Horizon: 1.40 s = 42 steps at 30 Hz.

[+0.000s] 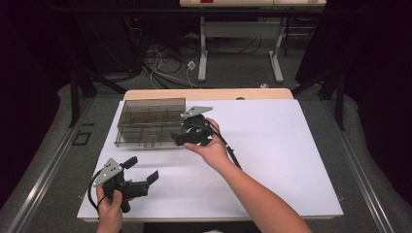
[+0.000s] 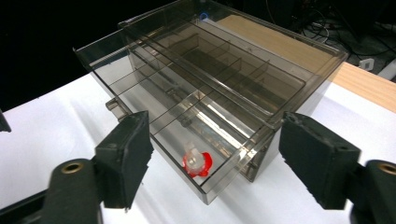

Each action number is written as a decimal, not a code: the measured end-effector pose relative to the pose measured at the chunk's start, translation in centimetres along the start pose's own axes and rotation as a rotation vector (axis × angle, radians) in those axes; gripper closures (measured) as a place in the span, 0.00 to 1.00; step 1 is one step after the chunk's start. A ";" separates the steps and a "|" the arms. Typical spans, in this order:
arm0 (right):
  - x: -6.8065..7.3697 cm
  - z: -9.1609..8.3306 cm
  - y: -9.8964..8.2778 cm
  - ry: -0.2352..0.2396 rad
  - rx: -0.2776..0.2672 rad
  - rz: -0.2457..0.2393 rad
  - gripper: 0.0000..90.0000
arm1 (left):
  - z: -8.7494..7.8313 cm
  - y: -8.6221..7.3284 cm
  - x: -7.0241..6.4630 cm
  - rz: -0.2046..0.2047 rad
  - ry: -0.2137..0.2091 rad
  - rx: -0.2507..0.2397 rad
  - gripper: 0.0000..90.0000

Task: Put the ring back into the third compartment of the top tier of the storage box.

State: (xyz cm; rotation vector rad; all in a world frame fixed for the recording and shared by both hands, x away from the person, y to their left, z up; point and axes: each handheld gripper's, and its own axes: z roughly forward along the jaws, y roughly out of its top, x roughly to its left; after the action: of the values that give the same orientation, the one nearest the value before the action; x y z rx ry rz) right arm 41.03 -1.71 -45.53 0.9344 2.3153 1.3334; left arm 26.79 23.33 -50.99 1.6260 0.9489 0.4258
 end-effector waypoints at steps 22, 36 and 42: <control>-1.0 -2.4 0.3 -0.071 -0.006 -0.013 0.16 | 0.1 0.0 -0.2 0.008 0.002 0.002 0.01; -0.6 -4.3 -0.2 -0.109 -0.020 -0.049 0.00 | 0.1 0.1 -0.2 0.019 0.000 0.003 0.01; -0.6 -5.8 -0.4 -0.102 -0.045 -0.050 0.00 | 0.1 0.1 -0.3 0.016 -0.004 0.007 0.01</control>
State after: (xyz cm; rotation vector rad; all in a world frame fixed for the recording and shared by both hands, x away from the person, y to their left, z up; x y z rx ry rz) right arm 38.10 -6.02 -42.87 0.9032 2.2092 1.2817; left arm 26.71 23.02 -50.90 1.6410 0.9358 0.4309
